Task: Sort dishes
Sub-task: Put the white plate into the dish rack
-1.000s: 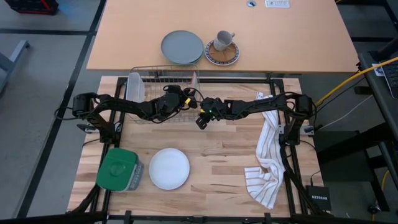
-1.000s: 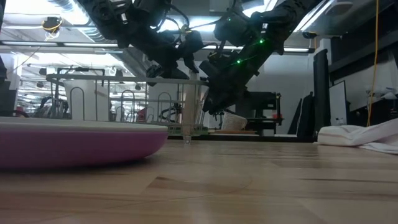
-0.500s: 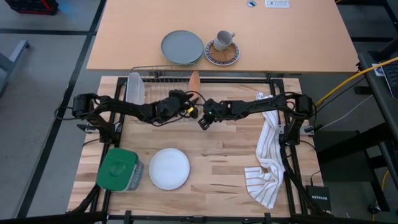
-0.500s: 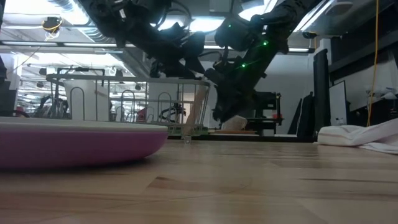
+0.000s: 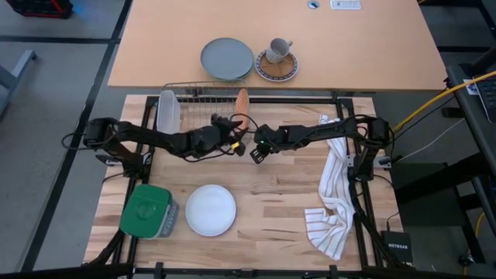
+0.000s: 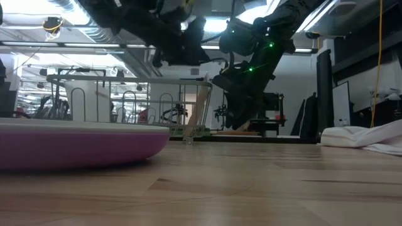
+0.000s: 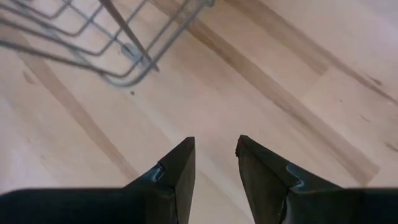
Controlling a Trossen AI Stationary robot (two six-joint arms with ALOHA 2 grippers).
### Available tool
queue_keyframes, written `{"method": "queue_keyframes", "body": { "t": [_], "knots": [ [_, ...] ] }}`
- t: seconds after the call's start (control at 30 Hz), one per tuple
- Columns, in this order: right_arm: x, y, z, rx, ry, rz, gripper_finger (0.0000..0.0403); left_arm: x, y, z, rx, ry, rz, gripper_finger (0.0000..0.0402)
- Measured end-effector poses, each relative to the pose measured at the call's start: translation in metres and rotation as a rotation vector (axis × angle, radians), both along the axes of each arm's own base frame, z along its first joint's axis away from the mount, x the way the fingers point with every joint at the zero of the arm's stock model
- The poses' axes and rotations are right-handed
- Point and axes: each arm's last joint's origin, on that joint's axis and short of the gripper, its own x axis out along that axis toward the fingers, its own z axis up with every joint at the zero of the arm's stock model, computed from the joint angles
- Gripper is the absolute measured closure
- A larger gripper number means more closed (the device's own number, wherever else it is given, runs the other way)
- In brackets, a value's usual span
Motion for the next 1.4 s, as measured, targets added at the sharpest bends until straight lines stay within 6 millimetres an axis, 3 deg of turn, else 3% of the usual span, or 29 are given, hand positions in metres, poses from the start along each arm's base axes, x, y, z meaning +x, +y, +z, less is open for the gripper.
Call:
{"method": "queue_keyframes", "body": {
  "t": [0.3,0.57,0.73,1.1,1.4],
  "knots": [
    [0.0,0.014,-0.001,0.017,0.02,0.045,0.0278,-0.021,-0.031,0.034,0.104,0.034,-0.119,0.0247],
    [0.003,0.046,-0.001,0.032,0.019,0.113,0.0278,-0.049,-0.064,0.053,0.145,0.111,-0.256,0.0247],
    [0.004,0.072,-0.001,0.043,0.016,0.171,0.0278,-0.065,-0.085,0.054,0.136,0.18,-0.343,0.0247],
    [0.005,0.129,0.003,0.046,-0.066,0.33,0.0278,-0.087,-0.12,0.02,-0.014,0.41,-0.603,0.0247],
    [0.004,0.161,0.007,0.053,-0.142,0.418,0.0278,-0.099,-0.126,-0.013,-0.095,0.487,-0.6,0.0247]
  ]
}}
